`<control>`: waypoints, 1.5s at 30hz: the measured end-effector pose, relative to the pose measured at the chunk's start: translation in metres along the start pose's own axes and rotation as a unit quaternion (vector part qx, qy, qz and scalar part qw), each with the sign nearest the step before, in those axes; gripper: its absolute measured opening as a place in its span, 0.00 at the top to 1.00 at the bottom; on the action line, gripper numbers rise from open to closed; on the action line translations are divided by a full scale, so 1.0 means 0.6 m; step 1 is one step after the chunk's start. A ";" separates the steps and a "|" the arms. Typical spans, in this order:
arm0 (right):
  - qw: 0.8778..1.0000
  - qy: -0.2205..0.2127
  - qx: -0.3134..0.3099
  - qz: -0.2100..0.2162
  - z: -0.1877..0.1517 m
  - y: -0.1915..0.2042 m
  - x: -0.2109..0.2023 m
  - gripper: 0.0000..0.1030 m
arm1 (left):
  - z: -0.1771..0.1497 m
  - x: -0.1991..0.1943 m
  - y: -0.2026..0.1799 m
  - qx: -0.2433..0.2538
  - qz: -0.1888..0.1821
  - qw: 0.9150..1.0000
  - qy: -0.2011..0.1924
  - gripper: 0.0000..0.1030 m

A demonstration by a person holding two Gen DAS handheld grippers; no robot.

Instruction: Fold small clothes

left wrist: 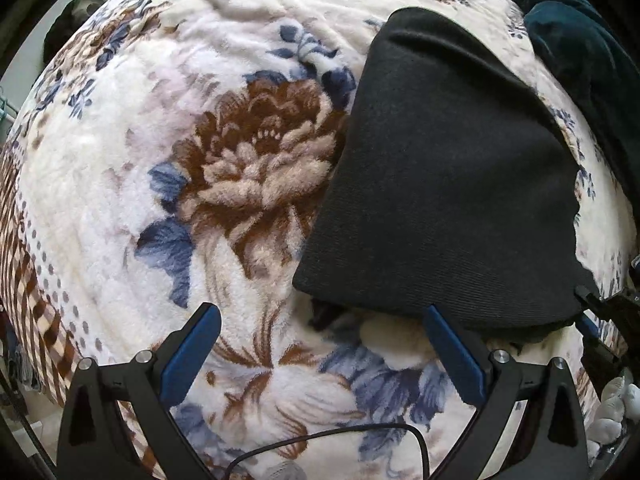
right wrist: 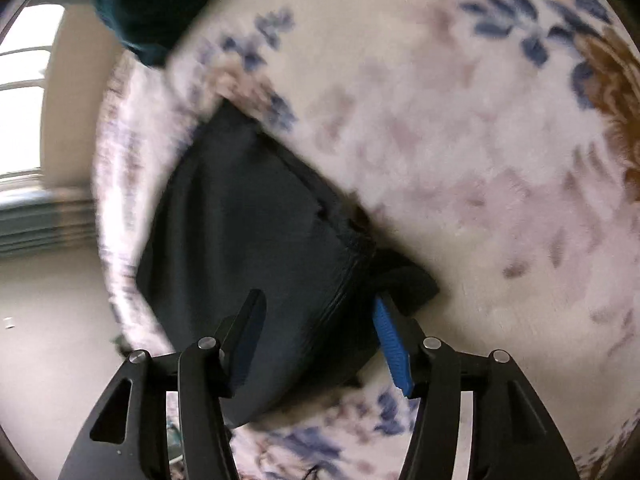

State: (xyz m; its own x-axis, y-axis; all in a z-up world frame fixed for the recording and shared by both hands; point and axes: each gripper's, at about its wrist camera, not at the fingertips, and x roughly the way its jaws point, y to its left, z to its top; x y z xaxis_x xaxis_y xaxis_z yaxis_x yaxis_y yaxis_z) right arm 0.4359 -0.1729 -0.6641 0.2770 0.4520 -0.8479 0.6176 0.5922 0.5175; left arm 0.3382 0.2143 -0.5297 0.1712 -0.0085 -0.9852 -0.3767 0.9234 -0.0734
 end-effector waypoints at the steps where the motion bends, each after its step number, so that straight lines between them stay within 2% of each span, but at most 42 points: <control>1: 1.000 -0.007 0.004 -0.003 -0.001 0.001 -0.003 0.79 | -0.001 -0.004 -0.001 0.002 0.001 1.000 -0.003 0.00; 4: 0.999 -0.038 -0.028 0.000 -0.023 0.028 -0.041 0.91 | -0.006 -0.013 0.000 0.002 -0.003 1.000 -0.002 0.00; 9: 0.997 -0.057 -0.052 0.020 -0.062 0.052 -0.108 0.94 | -0.012 -0.022 0.005 0.005 -0.003 1.000 -0.004 0.00; 12: 0.996 -0.062 -0.060 0.011 -0.073 0.051 -0.129 0.94 | -0.017 -0.022 0.009 0.000 -0.006 1.000 -0.001 0.00; 15: 0.997 -0.044 -0.057 -0.016 -0.078 0.019 -0.109 0.94 | -0.018 -0.019 0.020 -0.005 -0.007 1.000 0.007 0.00; 17: 0.998 0.005 -0.058 -0.038 -0.069 -0.004 -0.065 0.93 | -0.020 -0.018 0.024 -0.008 -0.007 1.000 0.008 0.00; 18: 0.998 0.031 -0.038 -0.041 -0.063 -0.022 -0.047 0.93 | -0.021 -0.019 0.026 -0.007 -0.007 1.000 0.008 0.00; 20: 0.999 0.032 0.003 -0.002 -0.055 -0.046 -0.049 0.91 | -0.019 -0.018 0.029 -0.006 -0.008 1.000 0.007 0.00; 22: 1.000 0.017 -0.002 0.005 -0.049 -0.044 -0.069 0.81 | -0.016 -0.018 0.030 -0.004 -0.008 1.000 0.007 0.00; 24: 1.000 -0.014 -0.005 0.010 -0.044 -0.044 -0.093 0.54 | -0.014 -0.011 0.028 -0.004 -0.010 1.000 0.011 0.00; 26: 1.000 -0.019 -0.006 0.004 -0.035 -0.044 -0.096 0.45 | -0.015 -0.010 0.024 -0.006 -0.011 1.000 0.013 0.00; 27: 1.000 -0.013 -0.006 0.000 -0.032 -0.045 -0.091 0.45 | -0.014 -0.011 0.022 -0.006 -0.013 1.000 0.013 0.00; 28: 1.000 -0.006 -0.006 -0.003 -0.029 -0.045 -0.083 0.46 | -0.014 -0.013 0.019 -0.004 -0.015 1.000 0.011 0.00; 29: 1.000 -0.010 -0.002 -0.003 -0.029 -0.046 -0.082 0.73 | -0.013 -0.019 0.015 0.000 -0.017 1.000 0.008 0.00; 30: 1.000 -0.015 -0.001 0.003 -0.030 -0.043 -0.084 0.94 | -0.011 -0.027 0.010 0.005 -0.019 1.000 0.002 0.00; 33: 0.997 -0.054 -0.051 -0.024 -0.043 -0.014 -0.123 0.94 | 0.004 -0.048 -0.003 0.021 -0.020 0.999 -0.019 0.00; 34: 0.997 -0.052 -0.057 -0.032 -0.045 -0.013 -0.124 0.94 | 0.014 -0.052 -0.008 0.028 -0.017 0.999 -0.027 0.00; 37: 0.997 0.004 -0.054 -0.057 -0.035 -0.024 -0.101 0.94 | 0.053 -0.062 -0.017 0.037 -0.009 0.998 -0.053 0.00; 40: 0.991 0.017 -0.085 -0.105 -0.016 0.010 -0.104 0.78 | 0.112 -0.065 -0.038 0.046 -0.001 0.996 -0.078 0.00; 41: 0.991 0.010 -0.093 -0.099 -0.011 0.021 -0.109 0.71 | 0.131 -0.060 -0.041 0.048 0.003 0.995 -0.086 0.00; 43: 0.990 -0.015 -0.114 -0.078 0.009 0.054 -0.124 0.65 | 0.172 -0.052 -0.058 0.048 0.009 0.995 -0.088 0.00; 45: 0.987 -0.028 -0.143 -0.064 0.039 0.088 -0.118 0.49 | 0.213 -0.046 -0.072 0.052 0.003 0.994 -0.094 0.00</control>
State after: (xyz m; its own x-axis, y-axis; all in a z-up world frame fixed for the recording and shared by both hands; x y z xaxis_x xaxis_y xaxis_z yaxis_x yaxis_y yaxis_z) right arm 0.4661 -0.1892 -0.5796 0.2554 0.3289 -0.9092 0.4201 0.8092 0.4107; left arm 0.4660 0.2236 -0.4797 0.3392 0.0606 -0.9388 -0.2835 0.9581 -0.0406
